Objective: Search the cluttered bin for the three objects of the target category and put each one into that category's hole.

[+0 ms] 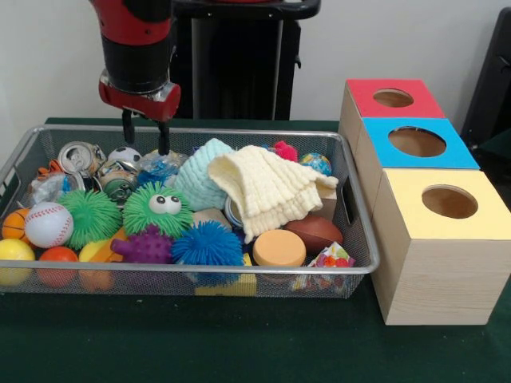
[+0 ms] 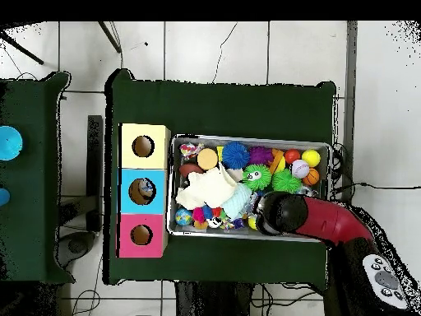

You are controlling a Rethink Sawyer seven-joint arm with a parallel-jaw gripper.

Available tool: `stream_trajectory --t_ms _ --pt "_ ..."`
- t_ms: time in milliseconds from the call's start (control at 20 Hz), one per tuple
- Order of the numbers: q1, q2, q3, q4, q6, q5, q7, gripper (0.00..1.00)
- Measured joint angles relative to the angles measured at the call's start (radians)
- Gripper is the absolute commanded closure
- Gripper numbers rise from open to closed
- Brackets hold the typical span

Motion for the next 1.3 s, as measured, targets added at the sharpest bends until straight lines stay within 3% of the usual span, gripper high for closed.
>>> stream_trajectory --t_ms 800,1300 --pt "0.031 -0.016 0.01 0.002 -0.011 0.0 0.0 0.0" --pt "0.024 0.079 0.018 -0.015 -0.024 0.001 0.0 0.0"
